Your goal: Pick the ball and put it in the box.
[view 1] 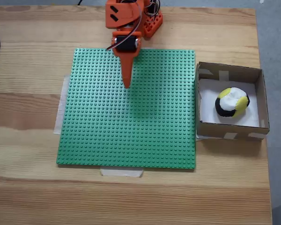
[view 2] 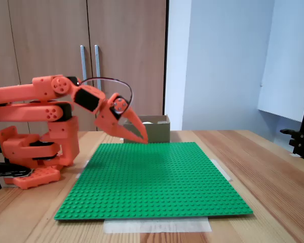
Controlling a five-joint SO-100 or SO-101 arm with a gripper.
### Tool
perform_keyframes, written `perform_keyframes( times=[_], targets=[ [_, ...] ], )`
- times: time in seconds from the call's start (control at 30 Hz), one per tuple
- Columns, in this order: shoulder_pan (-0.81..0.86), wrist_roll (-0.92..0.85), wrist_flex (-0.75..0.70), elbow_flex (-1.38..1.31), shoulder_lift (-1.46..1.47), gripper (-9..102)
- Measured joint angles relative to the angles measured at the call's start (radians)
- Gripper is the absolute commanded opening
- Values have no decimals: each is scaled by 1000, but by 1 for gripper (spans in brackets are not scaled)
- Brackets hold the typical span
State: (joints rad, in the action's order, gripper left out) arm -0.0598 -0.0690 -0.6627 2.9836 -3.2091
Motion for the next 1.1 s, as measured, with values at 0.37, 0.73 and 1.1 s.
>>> perform_keyframes(
  times=[0.37,0.73,1.1],
  targets=[
    [-5,6,58,100,-5,-1],
    [-6,9,92,193,-5,-1],
    [-6,9,92,202,-5,-1]
  ],
)
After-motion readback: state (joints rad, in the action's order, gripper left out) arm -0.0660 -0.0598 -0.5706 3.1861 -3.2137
